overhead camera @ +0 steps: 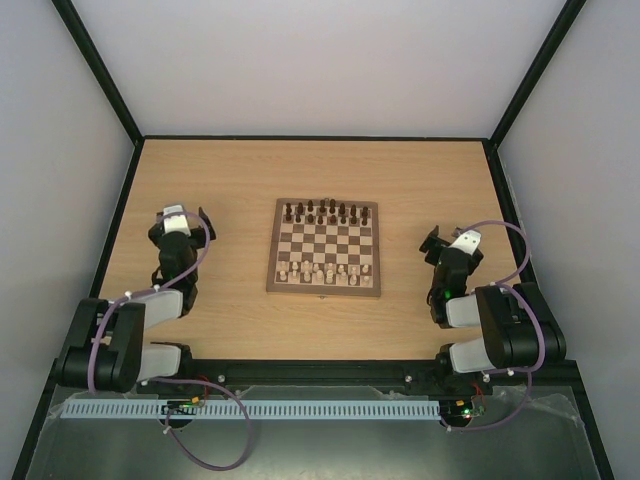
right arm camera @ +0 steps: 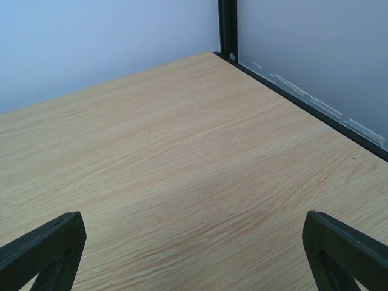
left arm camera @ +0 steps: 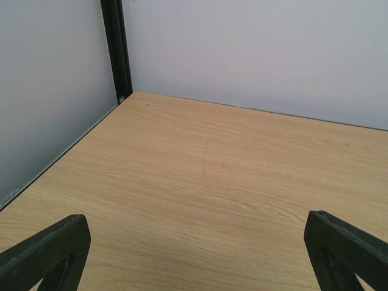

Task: Set up the chess pieces on the board
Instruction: Reset both arms

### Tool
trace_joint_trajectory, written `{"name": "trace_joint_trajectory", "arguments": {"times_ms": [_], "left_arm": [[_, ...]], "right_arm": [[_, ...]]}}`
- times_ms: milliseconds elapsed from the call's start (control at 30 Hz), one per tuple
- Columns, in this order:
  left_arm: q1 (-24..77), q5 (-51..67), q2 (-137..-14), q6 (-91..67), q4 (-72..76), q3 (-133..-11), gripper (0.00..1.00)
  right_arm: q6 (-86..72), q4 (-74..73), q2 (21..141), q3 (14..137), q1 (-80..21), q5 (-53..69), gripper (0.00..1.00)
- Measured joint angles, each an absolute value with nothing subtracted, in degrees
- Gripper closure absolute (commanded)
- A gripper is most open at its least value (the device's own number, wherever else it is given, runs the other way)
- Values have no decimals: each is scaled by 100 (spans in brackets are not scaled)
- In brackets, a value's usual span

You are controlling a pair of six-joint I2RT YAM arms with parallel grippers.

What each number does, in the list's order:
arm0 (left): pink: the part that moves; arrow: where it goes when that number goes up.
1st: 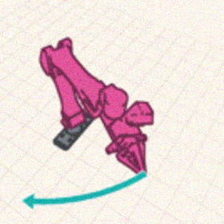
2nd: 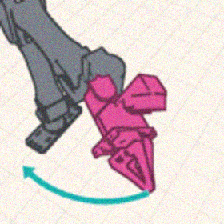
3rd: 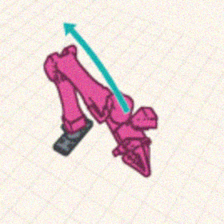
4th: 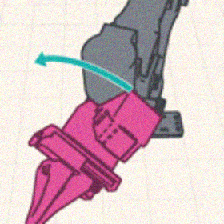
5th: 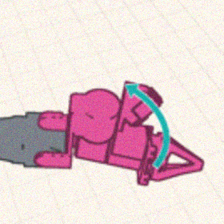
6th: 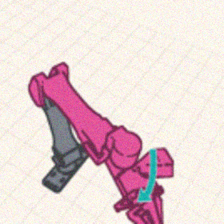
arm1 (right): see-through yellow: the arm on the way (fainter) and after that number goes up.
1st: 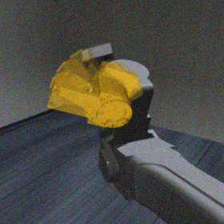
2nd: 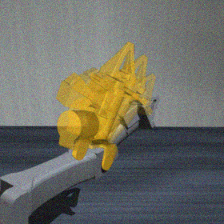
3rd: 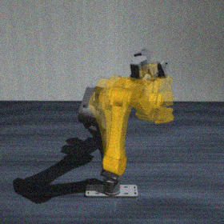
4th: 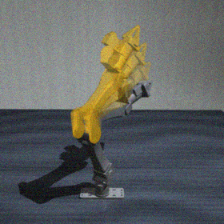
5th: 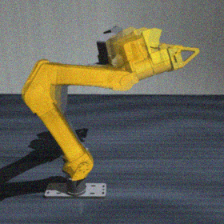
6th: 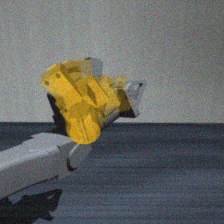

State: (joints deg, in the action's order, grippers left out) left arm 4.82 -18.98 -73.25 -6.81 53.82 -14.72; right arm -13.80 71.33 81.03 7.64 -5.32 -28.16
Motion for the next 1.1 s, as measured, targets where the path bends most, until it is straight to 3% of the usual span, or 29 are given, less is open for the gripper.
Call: {"name": "trace_joint_trajectory", "arguments": {"times_ms": [433,1100], "left_arm": [[-32,-1535,-7964,-792,5830,-1492,0],[1,-703,-8643,-489,6351,-1621,0]], "right_arm": [[-1247,7736,8093,336,-532,-2550,1],[-1074,7290,8674,1149,-537,-2233,1]]}}
